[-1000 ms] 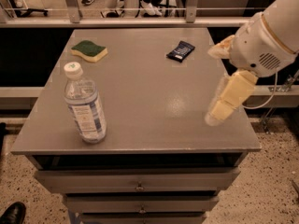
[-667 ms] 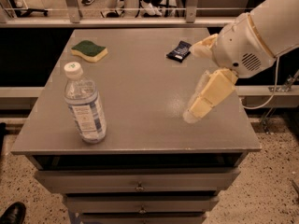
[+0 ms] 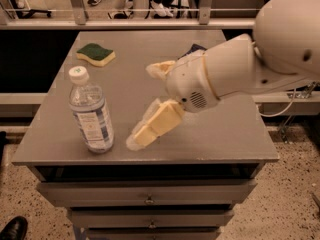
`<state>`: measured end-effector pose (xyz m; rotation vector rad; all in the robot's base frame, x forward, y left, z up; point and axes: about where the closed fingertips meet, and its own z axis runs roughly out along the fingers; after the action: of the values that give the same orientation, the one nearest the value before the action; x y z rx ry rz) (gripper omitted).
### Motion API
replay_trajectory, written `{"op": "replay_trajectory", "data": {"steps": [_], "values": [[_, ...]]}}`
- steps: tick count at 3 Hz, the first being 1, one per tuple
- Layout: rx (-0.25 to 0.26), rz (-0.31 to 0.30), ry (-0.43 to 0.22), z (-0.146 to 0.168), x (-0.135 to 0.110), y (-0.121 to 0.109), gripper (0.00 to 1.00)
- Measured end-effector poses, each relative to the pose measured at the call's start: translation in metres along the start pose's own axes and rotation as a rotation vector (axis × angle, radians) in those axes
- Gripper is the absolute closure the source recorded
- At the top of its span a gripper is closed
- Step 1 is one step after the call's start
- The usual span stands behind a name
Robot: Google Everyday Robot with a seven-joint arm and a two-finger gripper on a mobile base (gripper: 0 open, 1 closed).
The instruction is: Pick blue plastic bottle
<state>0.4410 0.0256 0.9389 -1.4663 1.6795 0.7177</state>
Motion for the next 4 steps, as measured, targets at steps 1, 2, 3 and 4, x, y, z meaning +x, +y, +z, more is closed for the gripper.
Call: {"op": "replay_trajectory", "data": {"steps": [1, 2, 3, 4], "values": [[-0.023, 0.021, -0.076, 0.040, -0.004, 0.002, 0.00], [-0.064, 0.050, -0.173, 0.085, -0.015, 0.010, 0.00], [-0.085, 0.074, -0.229, 0.105, -0.022, 0.015, 0.00], [-0.090, 0.091, -0.289, 0.114, -0.031, 0.019, 0.26]]}}
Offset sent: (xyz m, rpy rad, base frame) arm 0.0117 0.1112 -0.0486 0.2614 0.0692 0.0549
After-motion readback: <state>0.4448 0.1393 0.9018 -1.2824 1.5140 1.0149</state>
